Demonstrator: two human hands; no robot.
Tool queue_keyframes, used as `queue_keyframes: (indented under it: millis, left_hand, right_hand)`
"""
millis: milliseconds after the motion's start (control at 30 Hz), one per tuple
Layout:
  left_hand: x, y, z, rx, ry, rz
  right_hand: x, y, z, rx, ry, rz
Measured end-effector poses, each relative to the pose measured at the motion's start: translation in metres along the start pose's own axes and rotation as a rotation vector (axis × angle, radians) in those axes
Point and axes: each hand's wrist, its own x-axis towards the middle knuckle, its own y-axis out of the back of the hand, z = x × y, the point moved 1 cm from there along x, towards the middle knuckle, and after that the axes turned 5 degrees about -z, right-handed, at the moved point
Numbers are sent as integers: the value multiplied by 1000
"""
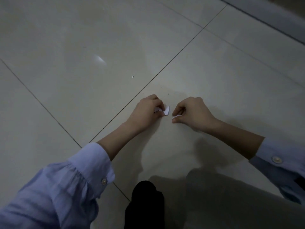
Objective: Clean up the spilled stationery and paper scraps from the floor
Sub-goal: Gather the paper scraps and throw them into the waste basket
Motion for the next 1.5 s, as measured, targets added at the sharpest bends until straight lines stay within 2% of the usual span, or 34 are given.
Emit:
queue_keyframes:
  millis: [233,333,433,567,800,1000,1133,1333,1400,1500]
  left_hand:
    - [4,-3,-2,147,-52,-63]
    - [2,2,-4,142,-88,-107]
    - [-1,17,-11,69,-70,-68]
    - [-12,38,-24,-28,-6,13]
    - [-29,47,-37,-82,72,-25]
    - [-40,41,-39,-105,104,-125]
    - [-44,37,-41,-31,111,-136]
    - [-50,31,-44,18,95,-103]
    - [-51,28,-44,37,80,-74]
    - [-51,24,-43,36,92,-22]
  right_hand:
    - [-5,-4,-6,-79,-73,4]
    - [-6,-7,-7,-96,-46,-39]
    - [-10,-8,-7,-98,8,-46]
    - [-10,-1,-2,6,37,-85]
    - [-1,9,-23,160,90,-35]
    - [20,-1,-34,11,161,-22]
    - [29,-5,-35,-40,241,-48]
    - [28,-20,-41,-431,486,-211]
    - [24,-29,-36,-544,561,-185]
    - [19,-38,-26,-536,598,-108]
